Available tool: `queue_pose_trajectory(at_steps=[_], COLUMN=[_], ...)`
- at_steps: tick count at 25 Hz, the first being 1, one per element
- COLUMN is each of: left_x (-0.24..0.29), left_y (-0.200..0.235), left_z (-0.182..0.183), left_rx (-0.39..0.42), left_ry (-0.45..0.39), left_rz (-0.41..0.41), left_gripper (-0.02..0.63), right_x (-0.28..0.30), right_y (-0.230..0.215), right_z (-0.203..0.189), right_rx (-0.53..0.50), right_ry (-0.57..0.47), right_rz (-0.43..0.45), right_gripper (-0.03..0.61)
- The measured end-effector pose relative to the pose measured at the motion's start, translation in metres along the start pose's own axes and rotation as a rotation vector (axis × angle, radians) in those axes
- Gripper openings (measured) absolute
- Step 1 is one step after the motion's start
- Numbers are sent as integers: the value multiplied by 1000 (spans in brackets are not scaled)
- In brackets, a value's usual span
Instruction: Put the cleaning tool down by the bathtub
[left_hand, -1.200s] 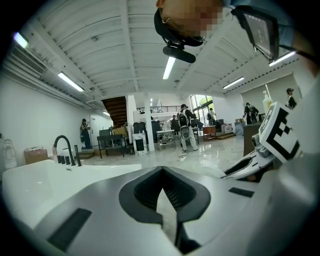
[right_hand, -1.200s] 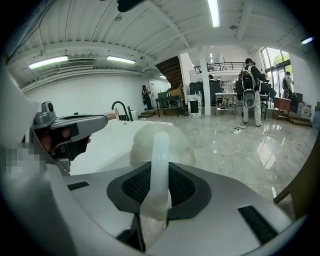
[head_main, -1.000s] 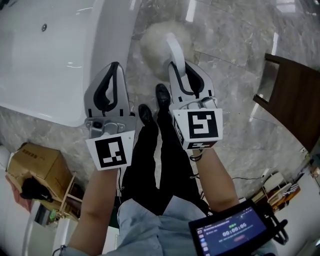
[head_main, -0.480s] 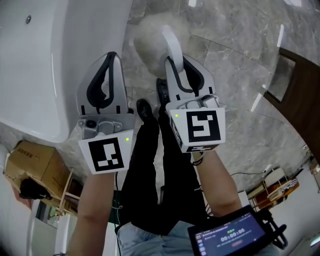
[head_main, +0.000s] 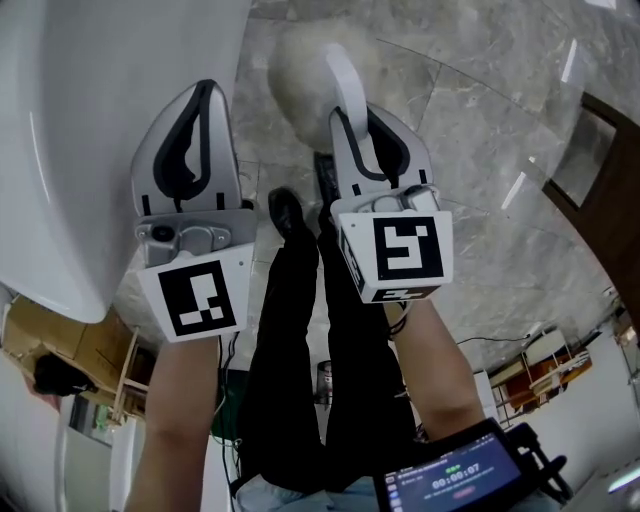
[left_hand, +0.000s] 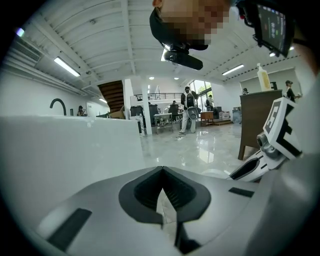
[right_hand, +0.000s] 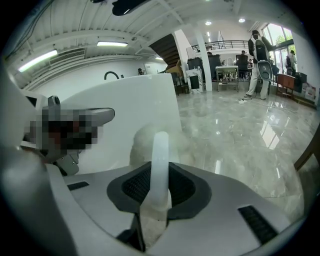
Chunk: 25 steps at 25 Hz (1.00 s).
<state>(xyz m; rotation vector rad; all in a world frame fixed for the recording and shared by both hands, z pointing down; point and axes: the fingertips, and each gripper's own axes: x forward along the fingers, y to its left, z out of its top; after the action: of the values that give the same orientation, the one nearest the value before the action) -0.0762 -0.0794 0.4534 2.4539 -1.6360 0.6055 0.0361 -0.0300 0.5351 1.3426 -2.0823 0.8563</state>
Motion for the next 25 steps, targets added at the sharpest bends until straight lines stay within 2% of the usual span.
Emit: queue_pose_trajectory(at_steps=[6, 14, 19, 25], left_x=[9, 27, 38, 52], left_y=[0, 4, 7, 15], left_z=[-31, -62, -91, -116], left_rx=[-16, -33, -61, -57], left_ry=[3, -17, -4, 17], left_rz=[-3, -16, -5, 1], left_gripper=[14, 14, 14, 14], right_x=[23, 57, 80, 100], right_y=[-7, -14, -15, -7], right_z=[-29, -48, -61, -70], right_rx=[-15, -9, -24, -47], right_ry=[42, 54, 64, 87], right_rz=[-7, -13, -1, 16], right_gripper=[95, 95, 95, 95])
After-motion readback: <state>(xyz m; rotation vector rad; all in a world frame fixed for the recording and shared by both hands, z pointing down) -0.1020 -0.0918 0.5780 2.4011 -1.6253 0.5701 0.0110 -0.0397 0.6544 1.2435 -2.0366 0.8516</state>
